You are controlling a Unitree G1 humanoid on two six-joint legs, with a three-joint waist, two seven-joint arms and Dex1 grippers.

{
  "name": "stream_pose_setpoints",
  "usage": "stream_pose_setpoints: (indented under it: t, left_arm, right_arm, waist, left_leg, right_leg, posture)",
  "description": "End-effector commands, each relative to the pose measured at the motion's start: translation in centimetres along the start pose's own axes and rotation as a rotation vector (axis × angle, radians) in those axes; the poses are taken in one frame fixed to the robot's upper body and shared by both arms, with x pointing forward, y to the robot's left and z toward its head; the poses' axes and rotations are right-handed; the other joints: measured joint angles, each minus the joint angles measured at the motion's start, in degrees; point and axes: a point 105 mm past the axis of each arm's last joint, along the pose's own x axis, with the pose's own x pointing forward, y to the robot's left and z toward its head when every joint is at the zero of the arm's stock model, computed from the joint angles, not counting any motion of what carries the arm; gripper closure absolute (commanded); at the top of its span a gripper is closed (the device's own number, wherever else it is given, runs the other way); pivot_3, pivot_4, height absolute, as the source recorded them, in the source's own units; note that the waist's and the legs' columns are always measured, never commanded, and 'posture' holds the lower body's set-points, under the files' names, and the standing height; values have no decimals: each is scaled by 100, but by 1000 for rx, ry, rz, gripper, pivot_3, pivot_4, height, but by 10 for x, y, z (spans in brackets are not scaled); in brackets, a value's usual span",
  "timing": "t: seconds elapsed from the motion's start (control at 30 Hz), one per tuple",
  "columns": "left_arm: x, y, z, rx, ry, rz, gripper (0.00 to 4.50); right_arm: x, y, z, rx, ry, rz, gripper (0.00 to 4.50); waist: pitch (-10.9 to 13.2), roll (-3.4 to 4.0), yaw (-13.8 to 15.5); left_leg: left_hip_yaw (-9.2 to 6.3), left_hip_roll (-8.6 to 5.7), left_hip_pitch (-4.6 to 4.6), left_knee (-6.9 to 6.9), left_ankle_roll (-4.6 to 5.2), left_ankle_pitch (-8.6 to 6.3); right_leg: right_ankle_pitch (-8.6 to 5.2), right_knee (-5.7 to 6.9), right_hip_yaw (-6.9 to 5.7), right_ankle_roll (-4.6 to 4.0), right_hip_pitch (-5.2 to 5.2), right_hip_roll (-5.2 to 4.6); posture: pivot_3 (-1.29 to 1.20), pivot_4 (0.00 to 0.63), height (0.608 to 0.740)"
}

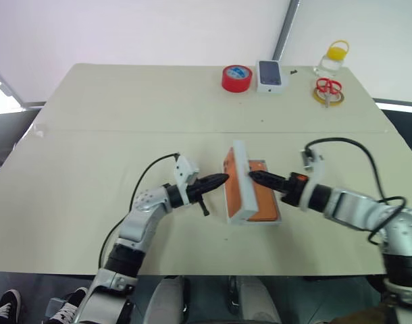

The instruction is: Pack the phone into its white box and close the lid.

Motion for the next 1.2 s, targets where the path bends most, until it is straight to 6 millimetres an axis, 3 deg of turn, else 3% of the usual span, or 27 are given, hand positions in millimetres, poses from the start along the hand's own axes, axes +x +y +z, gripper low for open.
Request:
stream_pose_setpoints:
  t: [0.03,0.2,0.23,0.3,0.5,0.6,0.77,0.93,1.2]
  left_arm:
    - [9,-3,10,39,-40,-11,4500]
    - [-5,3,11,33,-25,5,4500]
    - [-10,6,12,31,-22,16,4500]
    - [-16,11,15,29,-20,37,4500]
    - [-23,41,17,71,15,191,4500]
    - [-22,59,12,107,65,297,4500]
    - [-15,59,-7,101,172,272,4500]
    - [-6,45,-19,77,242,157,4500]
    - [14,20,-10,35,199,50,4500]
  right_arm:
    - [-7,0,8,-182,-32,-9,519]
    - [-2,-10,11,-362,-56,-80,519]
    - [-1,-15,14,-429,-66,-119,747]
    - [0,-16,16,-497,-76,-126,1366]
    - [9,-34,24,-673,-90,-239,4453]
    - [16,-36,19,-757,-61,-240,4453]
    - [28,-27,17,-791,-59,-196,4453]
    - [34,-22,20,-830,-66,-191,4453]
    - [31,-20,15,-854,-42,-167,4453]
  waist:
    - [0,0,-28]
    - [0,1,-103]
    - [0,1,-115]
    - [1,3,-108]
    - [1,3,-88]
    - [1,1,-91]
    - [2,2,-113]
    - [2,3,-96]
    - [2,3,-98]
  left_leg:
    - [3,6,1,0,7,-4]
    - [0,21,2,-1,16,-9]
    - [0,22,3,-1,16,-9]
    - [1,24,4,-1,16,-9]
    - [3,17,2,1,16,-9]
    - [2,14,2,2,16,-9]
    - [4,14,2,-1,17,-10]
    - [3,14,4,0,16,-9]
    - [4,13,2,0,16,-9]
  right_leg:
    - [3,-7,2,1,1,6]
    - [3,-8,1,1,0,23]
    - [3,-8,1,0,0,24]
    - [3,-8,1,-1,-1,26]
    - [5,-9,2,-1,0,18]
    - [5,-11,1,-1,3,16]
    - [14,-13,2,14,3,17]
    - [10,-10,1,-5,3,17]
    - [14,-14,2,3,4,14]
  posture:
    - [0,150,740]
    - [0,150,740]
    - [0,150,740]
    - [0,150,740]
    - [0,150,740]
    - [0,150,740]
    - [0,150,740]
    - [0,150,740]
    - [0,150,740]
